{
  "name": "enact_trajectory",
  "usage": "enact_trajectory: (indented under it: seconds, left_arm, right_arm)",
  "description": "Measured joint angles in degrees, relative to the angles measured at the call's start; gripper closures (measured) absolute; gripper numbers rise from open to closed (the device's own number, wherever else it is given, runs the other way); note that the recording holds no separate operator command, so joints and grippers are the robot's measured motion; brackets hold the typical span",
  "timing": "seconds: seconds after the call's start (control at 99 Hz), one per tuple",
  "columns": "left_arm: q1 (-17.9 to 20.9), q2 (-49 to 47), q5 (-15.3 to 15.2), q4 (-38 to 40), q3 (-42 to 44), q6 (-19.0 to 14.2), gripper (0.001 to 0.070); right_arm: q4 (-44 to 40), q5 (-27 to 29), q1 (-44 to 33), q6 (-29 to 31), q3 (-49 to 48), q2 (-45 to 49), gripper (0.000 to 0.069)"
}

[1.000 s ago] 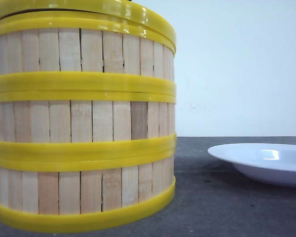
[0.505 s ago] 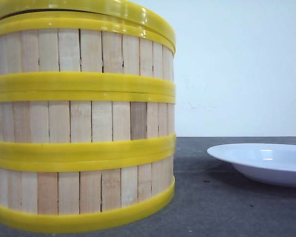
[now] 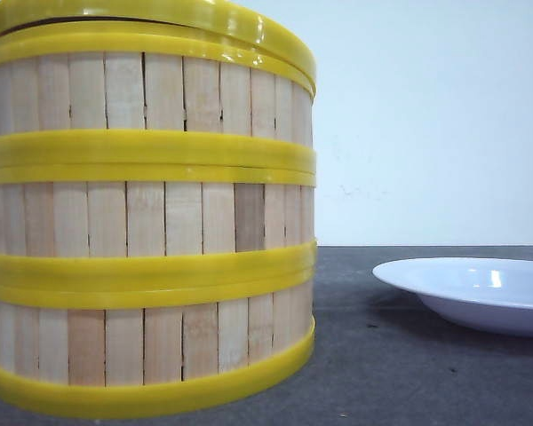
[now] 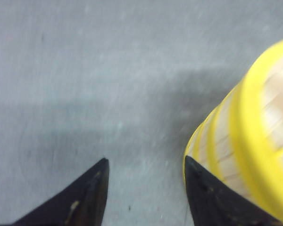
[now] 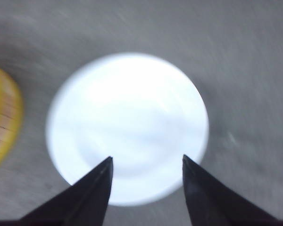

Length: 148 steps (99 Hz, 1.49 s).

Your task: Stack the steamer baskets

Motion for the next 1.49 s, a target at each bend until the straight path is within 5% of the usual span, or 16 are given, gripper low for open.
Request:
enact_trajectory:
  seconds: [0.222, 0.485, 0.606, 0.707, 1.303, 1.495]
  left_arm:
    - [0.0, -6.1, 0.0, 5.4, -10.3, -1.2, 0.041]
    - [0.0, -6.4, 0.0, 5.6, -10.9, -1.7, 0.0414]
    - [0.0, -6.4, 0.0, 5.6, -10.9, -1.9, 0.0615]
    - [0.0, -6.4, 0.0, 5.6, -10.9, -2.0, 0.067]
    - [0.0, -6.7, 0.0, 5.6, -10.9, -2.1, 0.068]
    - [2.5, -14.8, -5.9, 12.5, -16.8, 0.8, 0.0685]
  right_arm:
    - [-0.1, 0.0, -0.8, 0.0, -5.1, -2.8, 0.0412]
    - [0.1, 0.0, -0.8, 0.3, -5.1, -2.8, 0.042]
    - [0.2, -0.1, -0.8, 0.5, -5.1, -2.8, 0.0613]
    - [0.9, -0.1, -0.8, 0.7, -5.1, -2.8, 0.0668]
    - [6.6, -0.1, -0.8, 1.7, -5.1, -2.8, 0.0682]
    - [9.7, -0.1, -0.8, 1.7, -5.1, -2.8, 0.0682]
